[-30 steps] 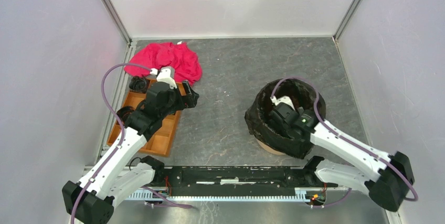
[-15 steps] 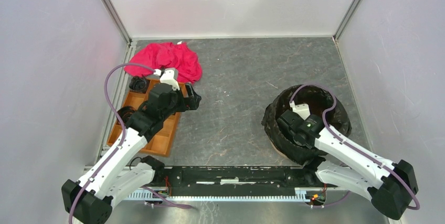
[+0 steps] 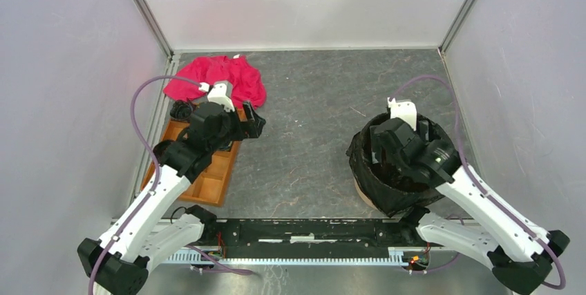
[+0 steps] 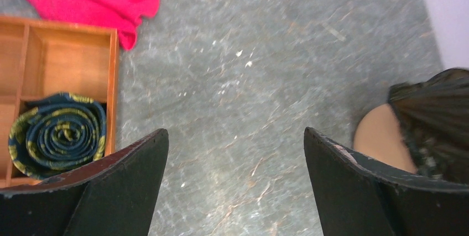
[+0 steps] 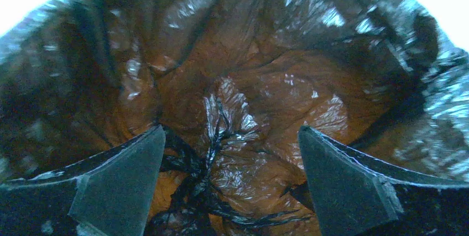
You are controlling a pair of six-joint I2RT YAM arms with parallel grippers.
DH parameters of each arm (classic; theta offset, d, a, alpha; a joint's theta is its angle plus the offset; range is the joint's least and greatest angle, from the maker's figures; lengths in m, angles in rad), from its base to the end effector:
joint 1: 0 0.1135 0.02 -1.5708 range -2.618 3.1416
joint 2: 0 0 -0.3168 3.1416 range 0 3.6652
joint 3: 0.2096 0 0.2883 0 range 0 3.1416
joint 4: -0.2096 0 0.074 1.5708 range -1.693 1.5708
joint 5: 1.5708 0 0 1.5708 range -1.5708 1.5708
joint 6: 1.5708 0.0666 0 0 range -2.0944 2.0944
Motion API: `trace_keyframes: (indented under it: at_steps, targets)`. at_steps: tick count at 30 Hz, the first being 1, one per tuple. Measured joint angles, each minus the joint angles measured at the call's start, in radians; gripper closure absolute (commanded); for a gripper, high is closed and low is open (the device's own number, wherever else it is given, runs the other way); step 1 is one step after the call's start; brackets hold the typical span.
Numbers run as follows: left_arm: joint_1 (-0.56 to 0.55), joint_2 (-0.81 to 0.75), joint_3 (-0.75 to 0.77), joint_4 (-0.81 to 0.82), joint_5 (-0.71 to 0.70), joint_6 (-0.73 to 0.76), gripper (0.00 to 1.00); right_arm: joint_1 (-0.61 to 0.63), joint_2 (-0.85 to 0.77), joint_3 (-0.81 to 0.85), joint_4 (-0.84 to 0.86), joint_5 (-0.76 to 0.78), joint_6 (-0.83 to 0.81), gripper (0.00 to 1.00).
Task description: Put the trash bags into the trash bin
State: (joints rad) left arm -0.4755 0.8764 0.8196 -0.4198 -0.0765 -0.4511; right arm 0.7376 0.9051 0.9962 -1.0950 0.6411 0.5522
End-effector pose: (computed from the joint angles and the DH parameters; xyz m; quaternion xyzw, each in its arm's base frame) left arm 0.2041 -0.0994 0.3364 -0.0095 0.8536 -0.2031 0.4796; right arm 0.1512 0.0836 0.3406 0.0034 0.9154 -0.0822 0.3940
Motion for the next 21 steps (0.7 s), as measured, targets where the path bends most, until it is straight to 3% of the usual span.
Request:
trace_keyframes:
  at_steps: [11,17,21]
  targets:
    - [0.0,0.025,0.454,-0.028,0.05,0.027,0.0,0.0,-0.222,0.243,0.153,-0.163,-0.296,0.02]
    - [0.0,0.026,0.682,-0.026,0.05,0.074,0.0,0.0,-0.222,0.51,0.261,-0.209,-0.458,0.02]
    - [0.0,0.011,0.77,-0.03,0.025,0.101,0.0,0.0,-0.222,0.593,0.332,-0.221,-0.536,0.02]
